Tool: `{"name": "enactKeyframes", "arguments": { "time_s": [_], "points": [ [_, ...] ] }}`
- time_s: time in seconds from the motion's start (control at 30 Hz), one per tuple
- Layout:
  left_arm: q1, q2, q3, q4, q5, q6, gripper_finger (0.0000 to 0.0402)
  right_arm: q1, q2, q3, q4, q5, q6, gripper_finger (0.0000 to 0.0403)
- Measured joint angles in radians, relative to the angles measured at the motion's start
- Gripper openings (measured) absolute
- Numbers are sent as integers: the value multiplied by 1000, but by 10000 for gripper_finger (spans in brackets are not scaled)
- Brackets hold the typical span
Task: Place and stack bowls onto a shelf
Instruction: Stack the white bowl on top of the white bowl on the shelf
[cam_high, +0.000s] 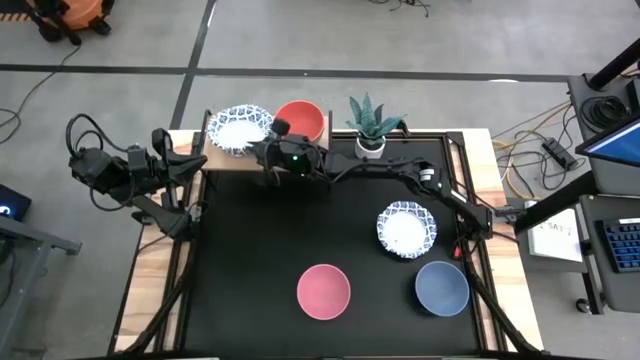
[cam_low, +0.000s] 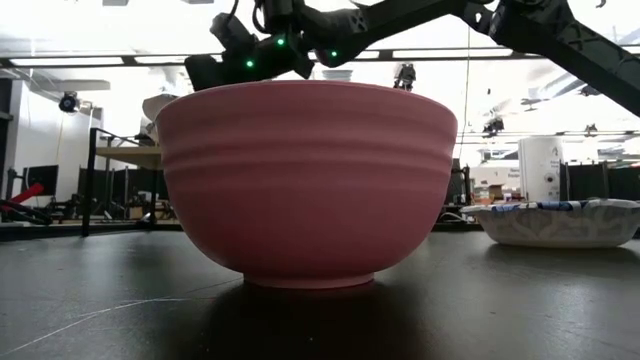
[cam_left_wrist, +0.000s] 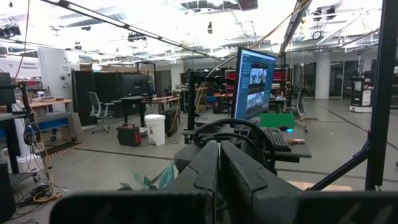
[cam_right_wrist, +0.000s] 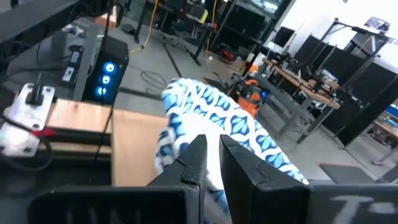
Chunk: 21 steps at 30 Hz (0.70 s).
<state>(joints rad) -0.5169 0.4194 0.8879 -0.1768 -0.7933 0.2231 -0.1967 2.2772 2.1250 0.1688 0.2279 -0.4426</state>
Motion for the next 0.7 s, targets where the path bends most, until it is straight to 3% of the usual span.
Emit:
{"name": "enactKeyframes", "arguments": {
  "time_s": [0.2,0.27,0.37,0.43,0.7],
  "points": [
    [0,0,-24,-26,-33,-70,0,5,-9,-1,-69,10,-10,34],
    [0,9,-38,-94,-129,-153,0,18,-36,-3,-109,12,-22,34],
    [1,43,-42,-241,-361,-301,0,55,-111,-3,-175,8,-68,34],
    [4,64,-35,-308,-434,-365,0,77,-179,-2,-238,5,-84,33],
    [48,160,79,-357,-362,-401,0,154,-447,-1,-585,-20,-1,33]
  ]
}}
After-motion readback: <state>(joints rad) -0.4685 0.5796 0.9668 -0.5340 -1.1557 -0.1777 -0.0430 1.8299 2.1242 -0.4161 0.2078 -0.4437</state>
